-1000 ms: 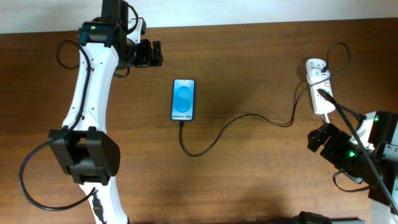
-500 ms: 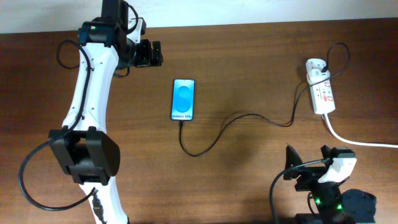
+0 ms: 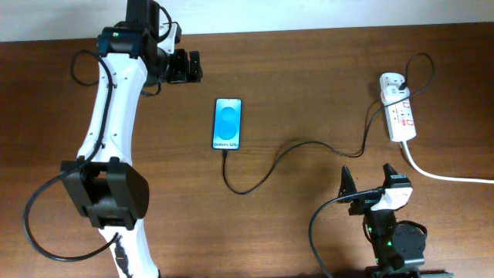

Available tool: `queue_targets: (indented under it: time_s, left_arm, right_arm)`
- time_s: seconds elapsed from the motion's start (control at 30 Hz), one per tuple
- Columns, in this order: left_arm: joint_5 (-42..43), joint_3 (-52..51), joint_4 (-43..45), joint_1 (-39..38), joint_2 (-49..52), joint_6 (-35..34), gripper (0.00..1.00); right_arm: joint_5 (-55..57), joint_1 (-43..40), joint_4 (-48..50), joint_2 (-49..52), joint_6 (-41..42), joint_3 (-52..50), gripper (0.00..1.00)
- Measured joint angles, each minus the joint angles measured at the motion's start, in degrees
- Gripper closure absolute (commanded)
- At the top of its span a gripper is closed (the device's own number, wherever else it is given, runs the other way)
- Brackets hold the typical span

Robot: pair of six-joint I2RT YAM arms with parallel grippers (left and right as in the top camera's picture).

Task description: Plug charger to phone and switch on socket

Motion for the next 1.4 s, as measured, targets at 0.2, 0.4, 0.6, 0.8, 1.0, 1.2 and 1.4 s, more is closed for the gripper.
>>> queue_targets:
  time_s: [0.2, 0.4, 0.6, 0.8, 1.0, 1.2, 1.4]
  left_arm:
    - [-0.02, 0.0, 0.0, 0.0, 0.0, 0.0, 0.01]
    - [-0.02, 0.0, 0.0, 0.0, 0.0, 0.0, 0.01]
    - [-0.02, 0.0, 0.0, 0.0, 0.0, 0.0, 0.01]
    - [-0.02, 0.0, 0.0, 0.0, 0.0, 0.0, 0.01]
    - [-0.02, 0.0, 0.0, 0.0, 0.0, 0.0, 0.01]
    - [-0.02, 0.0, 0.0, 0.0, 0.0, 0.0, 0.01]
    - [-0.02, 0.0, 0.0, 0.0, 0.0, 0.0, 0.01]
  right_arm:
    - [0.79, -0.02, -0.17, -0.02, -3.58, 0.0, 0.02]
    - [0.79, -0.02, -0.17, -0.02, -5.86, 0.0, 0.02]
    - [0.79, -0.02, -0.2, -0.02, -7.37, 0.0, 0.02]
    - [0.79, -0.02, -0.2, -0.02, -7.78, 0.0, 0.02]
    - [0.81, -0.02, -0.17, -0.02, -7.72, 0.0, 0.02]
    - [0.79, -0.02, -0.17, -0.02, -7.72, 0.0, 0.02]
    - [0.79, -0.02, -0.17, -0.02, -7.72, 0.0, 0.02]
